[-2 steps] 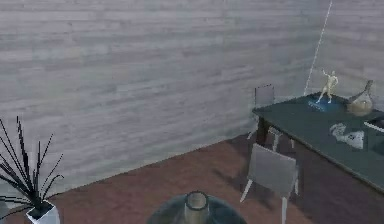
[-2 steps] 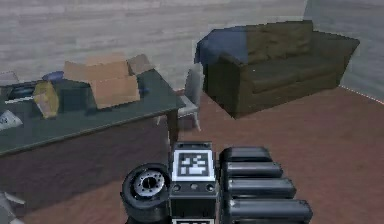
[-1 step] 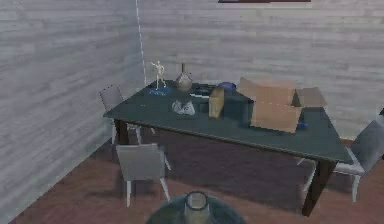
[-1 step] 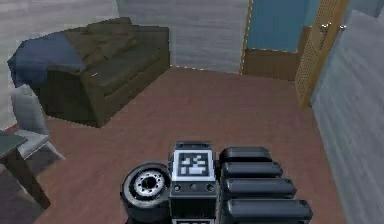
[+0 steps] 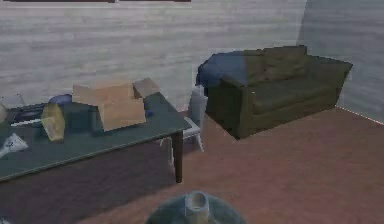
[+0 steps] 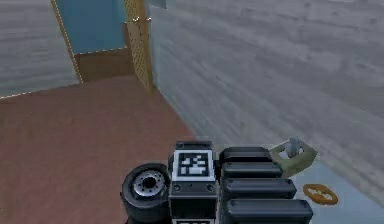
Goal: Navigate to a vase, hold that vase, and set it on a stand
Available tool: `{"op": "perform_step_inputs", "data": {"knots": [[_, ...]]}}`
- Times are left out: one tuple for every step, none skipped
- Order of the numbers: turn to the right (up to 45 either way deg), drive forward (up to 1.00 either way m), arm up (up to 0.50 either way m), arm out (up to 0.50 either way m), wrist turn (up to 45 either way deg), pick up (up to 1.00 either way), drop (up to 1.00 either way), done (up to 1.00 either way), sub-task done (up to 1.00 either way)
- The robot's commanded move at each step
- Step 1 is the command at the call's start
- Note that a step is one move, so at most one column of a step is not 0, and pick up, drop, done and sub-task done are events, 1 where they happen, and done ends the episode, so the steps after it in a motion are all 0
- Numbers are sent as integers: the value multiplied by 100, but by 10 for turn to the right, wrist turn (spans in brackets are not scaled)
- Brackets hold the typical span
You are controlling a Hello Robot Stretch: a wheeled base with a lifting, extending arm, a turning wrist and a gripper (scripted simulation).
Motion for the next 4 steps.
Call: {"op": "perform_step_inputs", "data": {"knots": [[-450, 0, 0, 0, 0, 0, 0, 0, 0], [-450, 0, 0, 0, 0, 0, 0, 0, 0], [-450, 0, 0, 0, 0, 0, 0, 0, 0], [-180, 0, 0, 0, 0, 0, 0, 0, 0]]}}
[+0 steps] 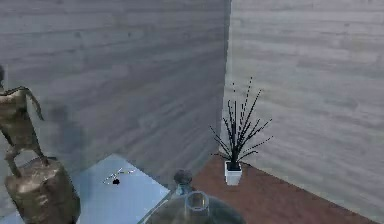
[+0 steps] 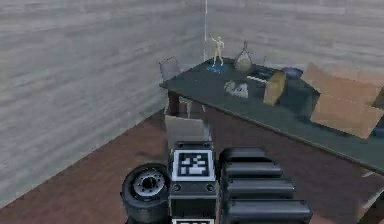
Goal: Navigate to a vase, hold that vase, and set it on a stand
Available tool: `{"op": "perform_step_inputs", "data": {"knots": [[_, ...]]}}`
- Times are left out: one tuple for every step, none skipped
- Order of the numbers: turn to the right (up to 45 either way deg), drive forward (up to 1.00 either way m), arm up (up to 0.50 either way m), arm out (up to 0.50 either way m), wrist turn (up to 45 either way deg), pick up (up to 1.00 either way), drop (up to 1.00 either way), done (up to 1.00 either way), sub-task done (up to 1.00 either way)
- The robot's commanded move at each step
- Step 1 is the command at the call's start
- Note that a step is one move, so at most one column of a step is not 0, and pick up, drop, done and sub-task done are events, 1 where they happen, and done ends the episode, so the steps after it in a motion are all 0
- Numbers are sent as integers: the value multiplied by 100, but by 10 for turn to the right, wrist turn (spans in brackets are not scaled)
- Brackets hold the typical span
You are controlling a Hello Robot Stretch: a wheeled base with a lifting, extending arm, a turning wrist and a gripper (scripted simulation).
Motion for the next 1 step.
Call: {"op": "perform_step_inputs", "data": {"knots": [[450, 0, 0, 0, 0, 0, 0, 0, 0]]}}
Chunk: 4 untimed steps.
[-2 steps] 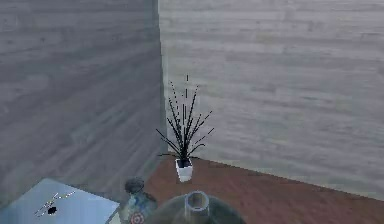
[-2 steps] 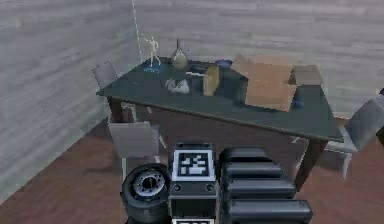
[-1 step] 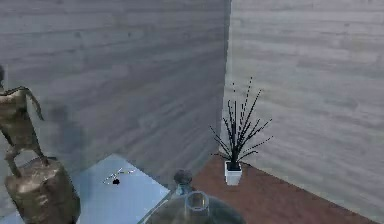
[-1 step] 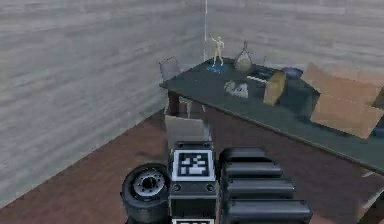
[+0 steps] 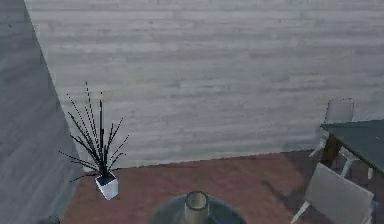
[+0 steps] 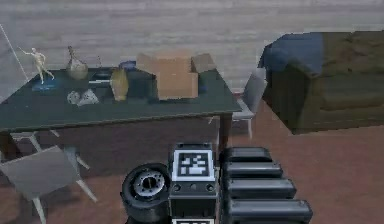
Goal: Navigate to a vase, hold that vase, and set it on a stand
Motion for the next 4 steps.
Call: {"op": "perform_step_inputs", "data": {"knots": [[450, 0, 0, 0, 0, 0, 0, 0, 0], [450, 0, 0, 0, 0, 0, 0, 0, 0], [360, 0, 0, 0, 0, 0, 0, 0, 0], [450, 0, 0, 0, 0, 0, 0, 0, 0]]}}
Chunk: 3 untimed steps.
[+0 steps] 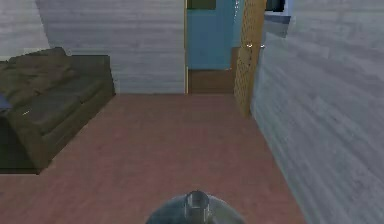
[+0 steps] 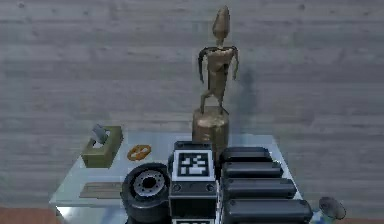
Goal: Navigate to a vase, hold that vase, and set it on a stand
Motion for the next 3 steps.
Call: {"op": "perform_step_inputs", "data": {"knots": [[450, 0, 0, 0, 0, 0, 0, 0, 0], [120, 0, 0, 0, 0, 0, 0, 0, 0], [0, 15, 0, 0, 0, 0, 0, 0, 0]]}}
